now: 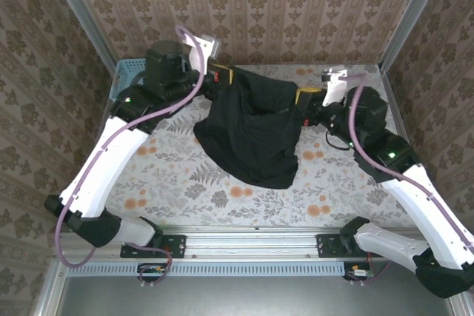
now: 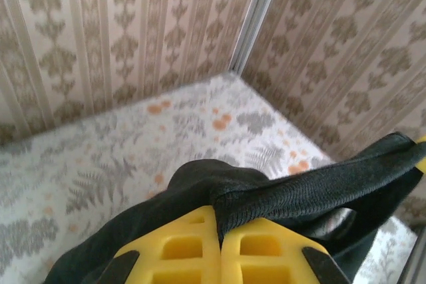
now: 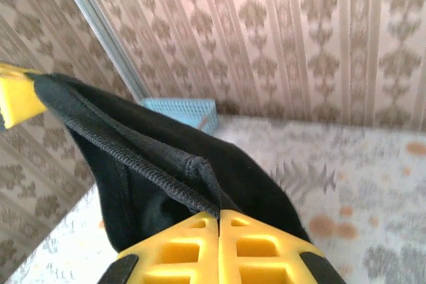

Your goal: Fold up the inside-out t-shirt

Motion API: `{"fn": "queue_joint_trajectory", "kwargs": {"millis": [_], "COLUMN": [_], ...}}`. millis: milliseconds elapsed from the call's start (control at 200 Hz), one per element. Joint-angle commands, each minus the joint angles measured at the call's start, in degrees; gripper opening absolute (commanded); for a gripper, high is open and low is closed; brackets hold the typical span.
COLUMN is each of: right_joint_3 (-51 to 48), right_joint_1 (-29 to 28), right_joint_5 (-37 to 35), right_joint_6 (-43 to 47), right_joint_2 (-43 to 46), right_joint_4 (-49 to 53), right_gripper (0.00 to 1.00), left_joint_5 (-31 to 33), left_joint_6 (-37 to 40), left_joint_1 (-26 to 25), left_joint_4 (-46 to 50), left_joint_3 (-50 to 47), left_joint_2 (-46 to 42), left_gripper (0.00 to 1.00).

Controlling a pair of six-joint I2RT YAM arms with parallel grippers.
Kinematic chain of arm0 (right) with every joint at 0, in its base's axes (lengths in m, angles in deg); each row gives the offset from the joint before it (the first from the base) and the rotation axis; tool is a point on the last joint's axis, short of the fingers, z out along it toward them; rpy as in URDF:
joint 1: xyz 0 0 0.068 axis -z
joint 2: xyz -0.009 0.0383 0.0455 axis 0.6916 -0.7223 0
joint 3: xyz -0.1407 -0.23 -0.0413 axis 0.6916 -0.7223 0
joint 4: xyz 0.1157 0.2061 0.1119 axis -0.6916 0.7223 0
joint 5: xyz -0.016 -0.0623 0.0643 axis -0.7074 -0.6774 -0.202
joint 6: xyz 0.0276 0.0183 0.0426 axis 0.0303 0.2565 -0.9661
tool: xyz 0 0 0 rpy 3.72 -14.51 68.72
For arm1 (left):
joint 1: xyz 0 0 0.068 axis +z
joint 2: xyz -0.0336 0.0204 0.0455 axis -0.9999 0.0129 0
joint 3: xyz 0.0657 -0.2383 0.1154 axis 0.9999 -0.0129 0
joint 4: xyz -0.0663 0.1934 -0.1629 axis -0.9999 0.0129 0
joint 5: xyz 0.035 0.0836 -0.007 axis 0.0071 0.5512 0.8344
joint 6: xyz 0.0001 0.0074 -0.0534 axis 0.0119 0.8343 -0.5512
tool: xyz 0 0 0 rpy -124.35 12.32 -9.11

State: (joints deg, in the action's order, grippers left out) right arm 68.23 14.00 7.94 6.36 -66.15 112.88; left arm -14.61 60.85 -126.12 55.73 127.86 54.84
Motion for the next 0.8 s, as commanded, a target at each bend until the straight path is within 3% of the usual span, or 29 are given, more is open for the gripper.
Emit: {"fn": "queue_joint_trajectory", "kwargs": {"millis": [0, 90, 190, 330, 440, 545, 615, 720, 795], "right_joint_3": [-7.9, -11.3, -12.3, -11.6, -10.4, -8.5, -7.6, -7.9, -8.5], "right_joint_1": [1.6, 3.3, 4.8, 5.8, 5.8, 5.2, 3.0, -2.4, -6.8], "right_joint_5": [4.8, 6.5, 7.9, 11.4, 14.2, 16.0, 16.0, 14.6, 8.7], "right_joint_6": [-4.8, -6.6, -7.8, -9.8, -11.0, -11.5, -11.9, -11.4, -8.9], "right_joint_2": [-3.4, -4.9, -7.0, -8.6, -9.6, -10.4, -10.7, -12.1, -13.8], "right_joint_4": [2.3, 1.1, 0.7, -0.7, -2.2, -2.8, -3.8, -6.3, -5.0], "right_gripper": [0.0, 0.0, 0.0, 0.0, 0.0, 0.0, 0.0, 0.0, 0.0], "left_joint_5": [-1.8, -1.9, -0.4, 8.0, 13.1, 14.3, 10.4, 10.8, 13.4], "left_joint_6": [-1.2, -0.4, -0.1, -2.0, -5.2, -5.8, -9.5, -20.0, -23.7], "left_joint_1": [1.7, 2.4, 2.9, 1.7, -2.0, -7.9, -10.0, -7.5, -4.3], "left_joint_4": [1.2, 4.0, 7.3, 10.9, 0.8, -6.7, -12.3, -20.1, -20.2], "left_joint_3": [-5.1, -6.0, -5.7, -7.4, -18.8, -26.7, -31.8, -42.1, -47.4], "left_joint_2": [6.1, 10.5, 15.2, 16.2, 6.4, -1.2, -4.7, -11.8, -17.2], "left_gripper": [0.0, 0.01, 0.13, 0.41, 0.61, 0.67, 0.69, 0.66, 0.66]}}
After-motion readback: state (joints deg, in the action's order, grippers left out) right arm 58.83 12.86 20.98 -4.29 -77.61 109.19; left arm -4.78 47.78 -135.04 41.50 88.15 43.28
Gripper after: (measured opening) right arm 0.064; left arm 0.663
